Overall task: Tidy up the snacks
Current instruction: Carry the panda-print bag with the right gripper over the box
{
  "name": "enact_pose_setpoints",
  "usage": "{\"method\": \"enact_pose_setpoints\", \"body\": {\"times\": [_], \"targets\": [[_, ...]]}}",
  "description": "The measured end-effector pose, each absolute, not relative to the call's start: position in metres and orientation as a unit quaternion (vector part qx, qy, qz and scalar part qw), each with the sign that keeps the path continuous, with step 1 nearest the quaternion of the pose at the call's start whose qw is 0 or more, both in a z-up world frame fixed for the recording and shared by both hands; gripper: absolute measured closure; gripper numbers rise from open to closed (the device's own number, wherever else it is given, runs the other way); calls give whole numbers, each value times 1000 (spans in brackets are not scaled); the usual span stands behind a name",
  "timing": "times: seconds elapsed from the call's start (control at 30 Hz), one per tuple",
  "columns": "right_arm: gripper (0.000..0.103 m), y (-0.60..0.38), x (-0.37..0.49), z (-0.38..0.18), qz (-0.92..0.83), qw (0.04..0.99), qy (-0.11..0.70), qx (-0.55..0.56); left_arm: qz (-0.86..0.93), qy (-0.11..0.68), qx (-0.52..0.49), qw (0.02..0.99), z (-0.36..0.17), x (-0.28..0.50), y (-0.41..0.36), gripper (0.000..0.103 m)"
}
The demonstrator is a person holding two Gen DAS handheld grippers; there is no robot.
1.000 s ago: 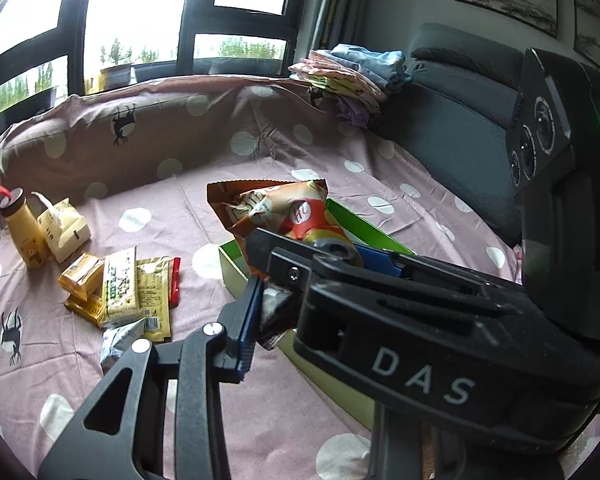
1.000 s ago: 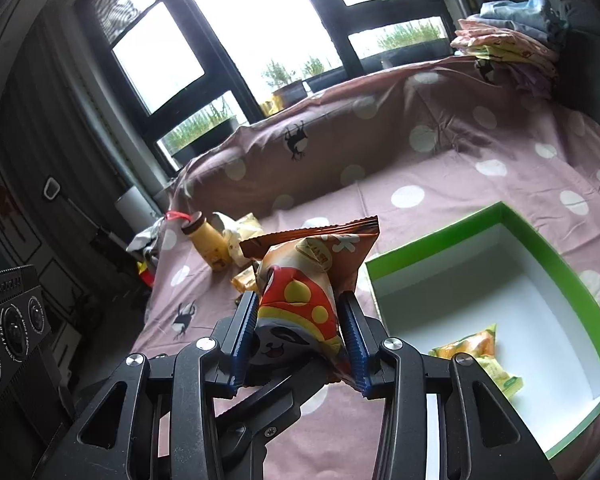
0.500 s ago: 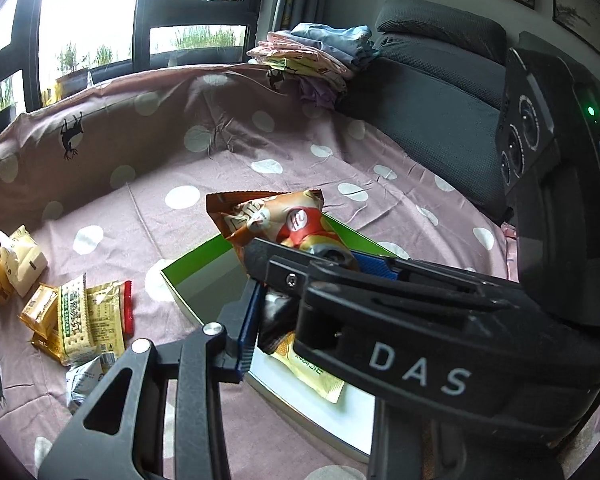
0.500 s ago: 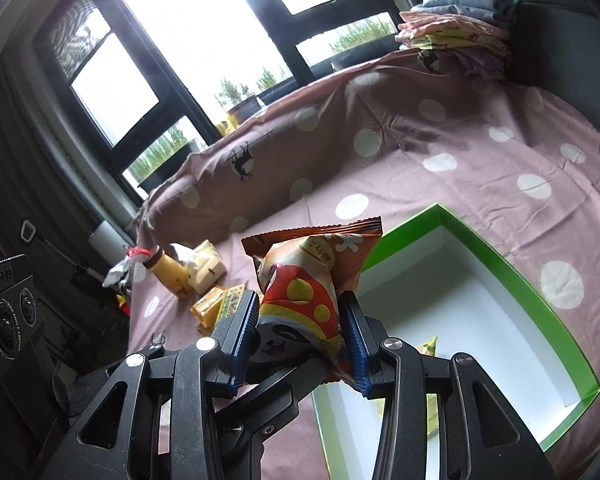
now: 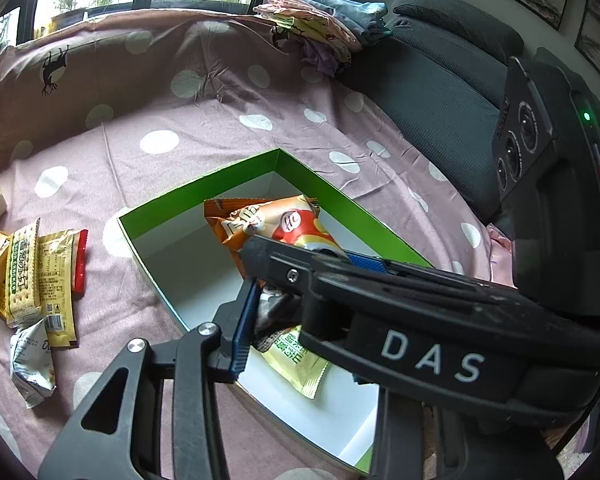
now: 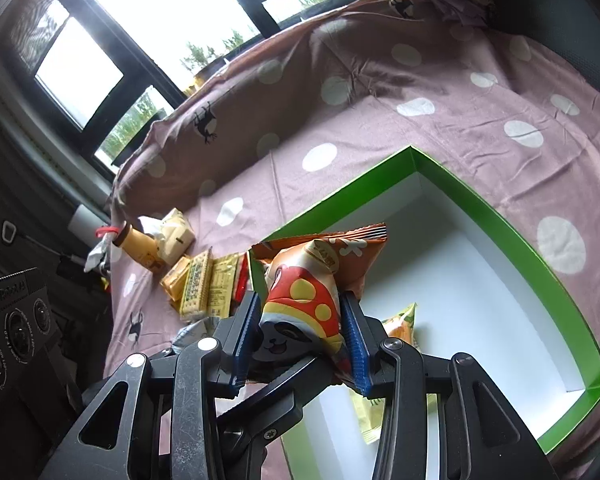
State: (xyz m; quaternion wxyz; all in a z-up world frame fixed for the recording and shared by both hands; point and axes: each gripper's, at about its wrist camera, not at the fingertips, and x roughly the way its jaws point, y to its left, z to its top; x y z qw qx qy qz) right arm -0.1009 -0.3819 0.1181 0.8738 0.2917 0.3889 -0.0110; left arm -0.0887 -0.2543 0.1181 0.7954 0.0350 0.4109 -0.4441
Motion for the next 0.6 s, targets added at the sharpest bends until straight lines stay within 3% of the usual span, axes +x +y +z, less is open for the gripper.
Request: {"method": "enact_pose_setpoints", "body": {"times": [0.6], "targets": [[59,-382,-97,111,-52,865,433,250,-473,466,-19,748,97,-81,-259,67]]}}
